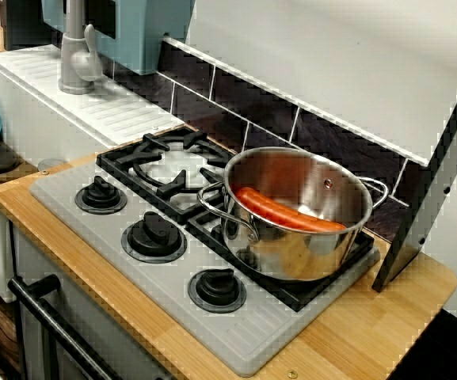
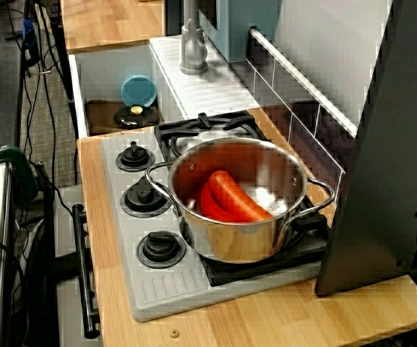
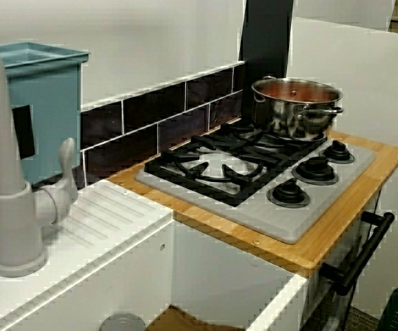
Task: Lift pot from stove
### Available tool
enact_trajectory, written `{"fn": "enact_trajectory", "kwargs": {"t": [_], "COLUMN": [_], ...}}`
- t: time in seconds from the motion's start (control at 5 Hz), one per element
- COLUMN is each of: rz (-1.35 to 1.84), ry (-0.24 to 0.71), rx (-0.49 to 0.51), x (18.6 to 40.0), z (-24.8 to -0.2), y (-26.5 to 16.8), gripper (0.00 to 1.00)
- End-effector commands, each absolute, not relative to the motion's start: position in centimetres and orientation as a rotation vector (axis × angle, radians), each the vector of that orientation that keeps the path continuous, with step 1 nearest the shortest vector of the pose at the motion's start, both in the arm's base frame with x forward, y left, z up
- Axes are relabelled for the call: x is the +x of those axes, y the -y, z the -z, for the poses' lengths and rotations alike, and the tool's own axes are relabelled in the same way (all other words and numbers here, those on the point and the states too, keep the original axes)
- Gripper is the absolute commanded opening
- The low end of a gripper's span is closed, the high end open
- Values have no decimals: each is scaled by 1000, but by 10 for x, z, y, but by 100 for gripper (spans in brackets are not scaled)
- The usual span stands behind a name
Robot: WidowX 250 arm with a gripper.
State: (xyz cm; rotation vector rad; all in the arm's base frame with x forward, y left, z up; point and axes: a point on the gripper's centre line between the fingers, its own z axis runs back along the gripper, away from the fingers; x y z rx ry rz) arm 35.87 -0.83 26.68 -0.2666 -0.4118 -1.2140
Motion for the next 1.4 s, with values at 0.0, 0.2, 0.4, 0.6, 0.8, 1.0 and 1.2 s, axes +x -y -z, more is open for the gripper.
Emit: {"fn": "enact_trajectory", "kwargs": {"t": [0.0, 0.2, 0.4, 0.6, 0.8, 1.0, 1.2], "rz": [1260, 1255, 1254, 1256, 1257, 1254, 1253], "ry": [410, 406, 403, 405, 400, 395, 397], "rx": [-243, -245, -246, -247, -247, -250, -255], "x": [361, 364, 364, 362, 360, 360, 359], "z": [-286, -286, -286, -286, -285, -284, -285], "y": [17, 16, 15, 14, 14, 12, 10], "gripper": [0, 0, 0, 0, 0, 0, 0]}}
